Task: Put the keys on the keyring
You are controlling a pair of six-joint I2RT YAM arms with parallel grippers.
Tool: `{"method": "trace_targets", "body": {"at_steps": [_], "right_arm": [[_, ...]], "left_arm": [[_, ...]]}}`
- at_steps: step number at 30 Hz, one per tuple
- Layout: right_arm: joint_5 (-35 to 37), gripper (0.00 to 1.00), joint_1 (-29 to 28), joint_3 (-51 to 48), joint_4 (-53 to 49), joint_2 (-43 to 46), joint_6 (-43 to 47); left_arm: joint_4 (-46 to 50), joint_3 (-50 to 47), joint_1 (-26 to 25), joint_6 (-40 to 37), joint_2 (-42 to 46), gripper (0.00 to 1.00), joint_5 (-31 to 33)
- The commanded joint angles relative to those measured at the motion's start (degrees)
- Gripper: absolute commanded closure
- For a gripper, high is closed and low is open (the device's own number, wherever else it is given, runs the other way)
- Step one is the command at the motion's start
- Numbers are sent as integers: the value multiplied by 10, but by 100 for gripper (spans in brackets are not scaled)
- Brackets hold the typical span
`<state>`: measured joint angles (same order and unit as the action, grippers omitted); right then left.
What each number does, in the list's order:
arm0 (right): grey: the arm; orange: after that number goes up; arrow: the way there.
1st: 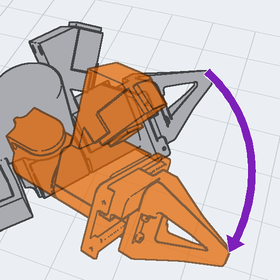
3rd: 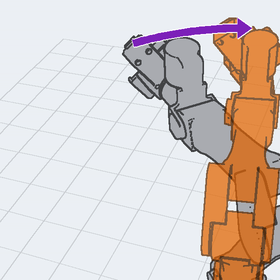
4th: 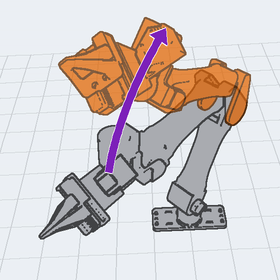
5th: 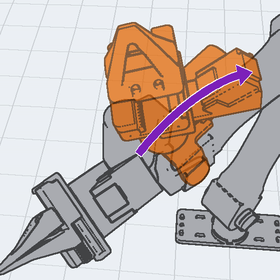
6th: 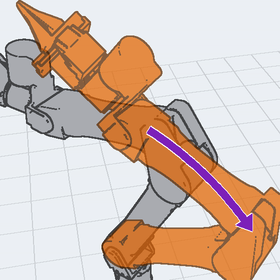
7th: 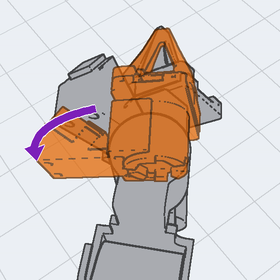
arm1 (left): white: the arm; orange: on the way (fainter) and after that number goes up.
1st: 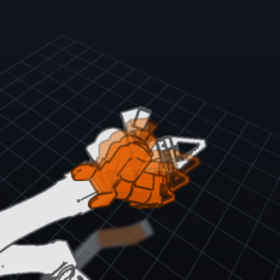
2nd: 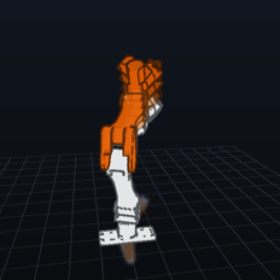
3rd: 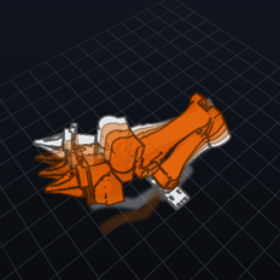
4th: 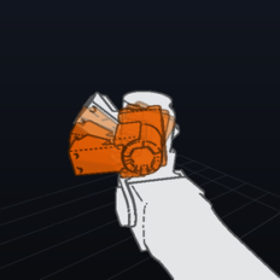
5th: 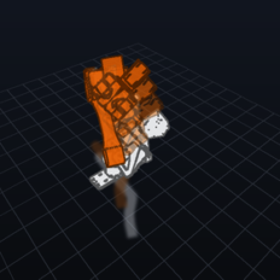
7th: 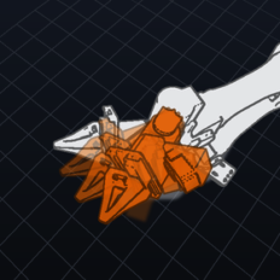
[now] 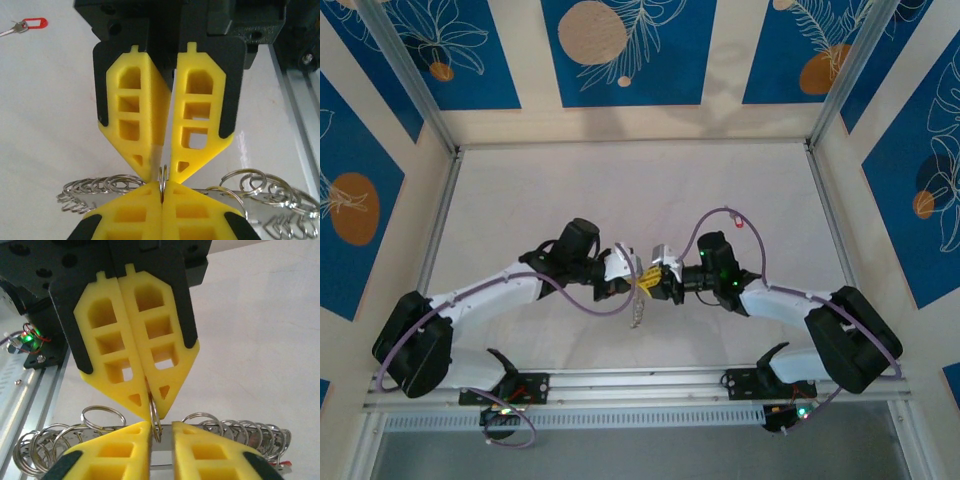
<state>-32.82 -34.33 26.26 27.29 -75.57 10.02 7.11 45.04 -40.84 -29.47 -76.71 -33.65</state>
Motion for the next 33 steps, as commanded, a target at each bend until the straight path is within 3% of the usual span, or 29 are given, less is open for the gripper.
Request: {"method": "trace_targets", "body": {"at_steps": [1, 13, 24, 33], "right_arm": [[-34, 75, 6, -19, 67, 15, -25], [-56, 70, 38, -75, 133, 25, -41], [-95, 73, 38, -66, 143, -11, -41], [-124, 76, 37, -53, 159, -44, -52]], "left_arm": [[-51, -38, -1, 66, 3, 100, -15], [-149, -86, 1, 139, 16, 100, -53], [-170, -94, 1, 130, 19, 100, -65], [-155, -96, 0, 93, 54, 100, -14]]}}
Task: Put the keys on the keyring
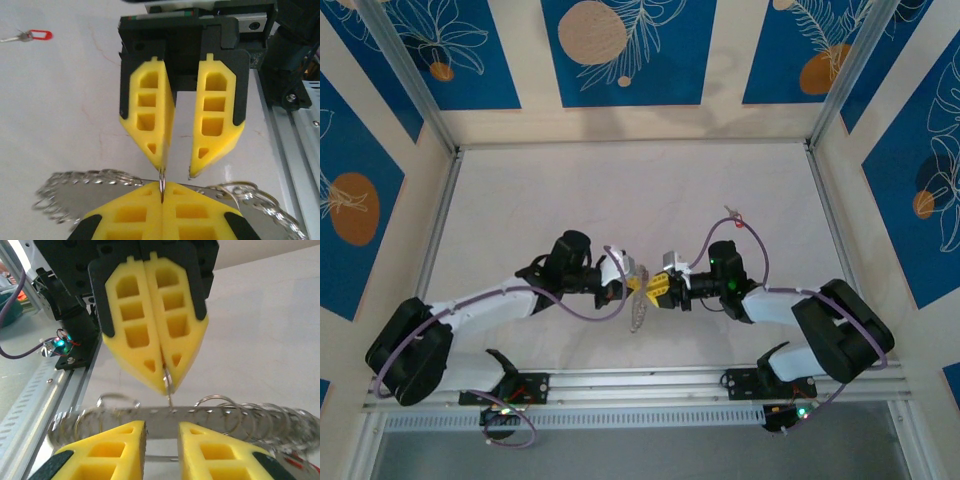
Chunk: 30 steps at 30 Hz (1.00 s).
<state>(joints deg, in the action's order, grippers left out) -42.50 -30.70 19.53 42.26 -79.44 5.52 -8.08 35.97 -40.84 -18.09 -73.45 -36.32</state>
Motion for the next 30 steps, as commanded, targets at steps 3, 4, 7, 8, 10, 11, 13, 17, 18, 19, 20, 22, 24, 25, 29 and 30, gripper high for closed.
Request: {"method": "trace_targets", "body": {"at_steps": [3, 4, 7, 8, 10, 11, 13, 17, 18, 19, 20, 22, 24, 25, 29, 30], "right_arm": [[-26, 76, -4, 19, 8, -9, -8], [-24, 75, -5, 20, 9, -9, -8], [-14, 75, -10, 21, 17, -12, -8], [-12, 75, -10, 22, 18, -14, -8], [-8, 75, -12, 25, 22, -20, -9], [-9, 75, -13, 27, 25, -24, -9], [-9, 75, -15, 29, 29, -31, -10], [-8, 75, -21, 33, 41, -43, -14], [-5, 75, -23, 33, 46, -45, -16], [-1, 76, -25, 33, 51, -47, -19], [0, 76, -26, 33, 56, -49, -19], [5, 76, -28, 35, 64, -51, -23], [9, 76, -30, 34, 73, -54, -26], [10, 77, -31, 35, 79, -55, -27], [17, 84, -33, 35, 86, -56, -29], [20, 85, -33, 34, 90, -55, -30]], "left_arm": [[-8, -8, -1, -31, 25, 100, 9], [-11, -10, -1, -33, 23, 100, 6], [-21, -15, -1, -33, 16, 100, -12], [-27, -17, -1, -32, 15, 100, -14], [-43, -22, -1, -27, 11, 100, -20], [-48, -23, 0, -25, 10, 100, -22], [-56, -23, -1, -20, 7, 100, -27], [-68, -23, -3, -10, 2, 100, -30], [-70, -22, -4, -8, 0, 100, -31], [-74, -22, -4, -4, -3, 100, -31], [-78, -24, -5, 1, -4, 100, -32], [-95, -27, -8, 13, -10, 100, -34], [-104, -28, -10, 20, -15, 100, -33], [-106, -29, -12, 21, -18, 100, -30], [-114, -30, -16, 29, -22, 100, -22], [-114, -32, -17, 31, -23, 100, -20]]}}
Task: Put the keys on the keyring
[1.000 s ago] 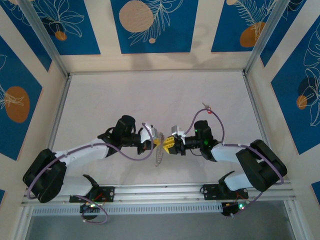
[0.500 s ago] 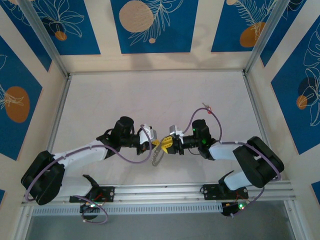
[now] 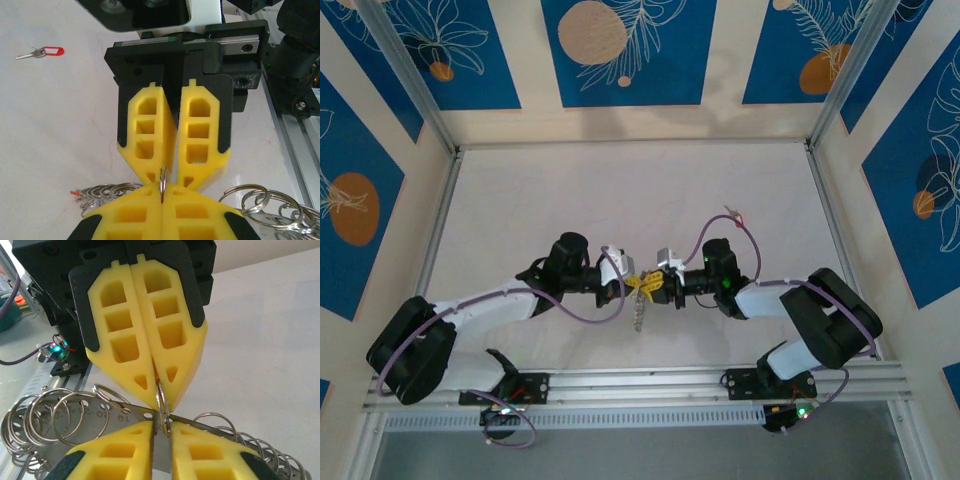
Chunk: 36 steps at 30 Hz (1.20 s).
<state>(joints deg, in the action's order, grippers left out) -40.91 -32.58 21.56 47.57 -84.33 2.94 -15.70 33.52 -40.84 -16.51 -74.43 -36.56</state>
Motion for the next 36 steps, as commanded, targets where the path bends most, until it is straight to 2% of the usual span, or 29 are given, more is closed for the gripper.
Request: {"method": "trace_targets", "body": {"at_steps": [1, 6, 8, 11, 15, 19, 25, 35, 36], "right_arm": [[7, 85, -14, 11, 42, -6, -4], [21, 91, -15, 7, 46, 1, -6], [32, 98, -15, 2, 49, 8, -4], [46, 100, -16, 1, 26, 25, 9], [76, 100, -33, 21, -91, 63, 75], [119, 100, -56, 48, -190, 95, 126], [132, 100, -63, 71, -269, 116, 157], [154, 100, -71, 79, -294, 118, 168], [157, 100, -72, 81, -298, 119, 170]], "left_arm": [[-38, -7, -18, 17, -13, 100, -14], [-29, -10, -17, 18, -6, 100, -1], [-16, -9, -18, 15, -1, 100, 1], [23, -2, -18, -3, 13, 86, 8], [96, 19, -17, -53, 40, 79, 28], [187, 58, -18, -111, 36, 79, 36], [235, 82, -17, -151, 25, 79, 24], [283, 106, -18, -183, 21, 86, 26], [286, 108, -18, -184, 21, 90, 26]]}}
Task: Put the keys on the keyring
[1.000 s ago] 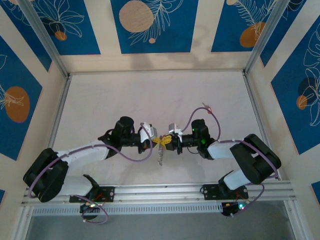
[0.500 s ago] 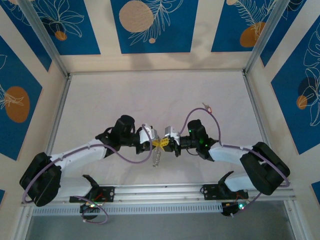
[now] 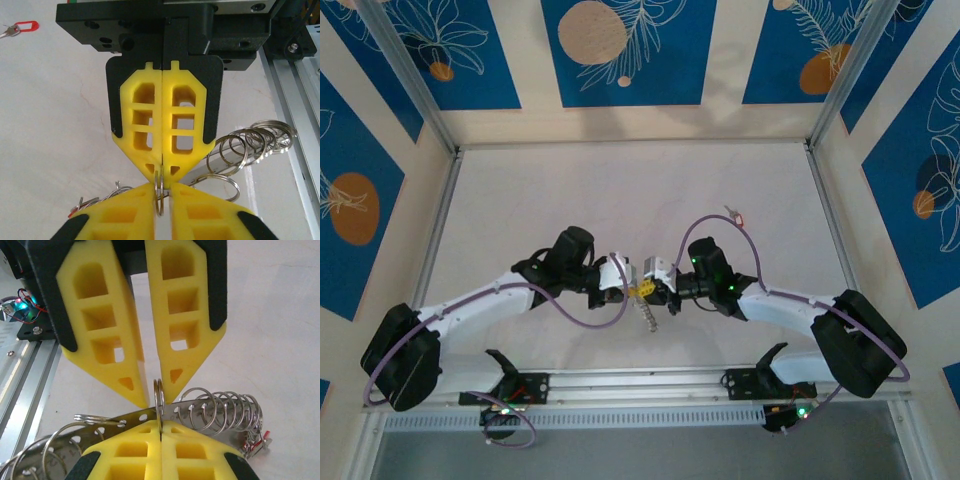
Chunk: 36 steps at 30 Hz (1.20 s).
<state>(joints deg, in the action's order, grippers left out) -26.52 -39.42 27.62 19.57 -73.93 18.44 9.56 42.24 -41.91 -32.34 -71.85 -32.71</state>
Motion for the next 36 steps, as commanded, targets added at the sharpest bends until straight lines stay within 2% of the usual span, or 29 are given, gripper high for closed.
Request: {"method": "trace_targets", "body": {"at_steps": [1, 7, 12, 15, 22, 31, 36], "right_arm": [[14, 100, -4, 21, -21, 17, 17], [11, 100, -4, 19, -21, 22, 17], [-7, 99, 10, -12, 55, 33, -13], [-33, 87, 25, -37, 105, 31, -32], [-70, 75, 37, -71, 209, 2, -73], [-91, 70, 52, -82, 256, -27, -106], [-108, 72, 59, -85, 250, -29, -106]], "left_arm": [[37, 22, -7, -28, -6, 96, -13], [36, 26, -7, -23, -15, 100, -15], [-11, -3, -7, 9, -5, 100, -4], [-85, -37, -7, 52, 9, 100, -23], [-172, -65, -7, 95, 14, 100, -50], [-195, -66, -7, 98, 18, 100, -64], [-196, -65, -7, 95, 19, 100, -65]]}}
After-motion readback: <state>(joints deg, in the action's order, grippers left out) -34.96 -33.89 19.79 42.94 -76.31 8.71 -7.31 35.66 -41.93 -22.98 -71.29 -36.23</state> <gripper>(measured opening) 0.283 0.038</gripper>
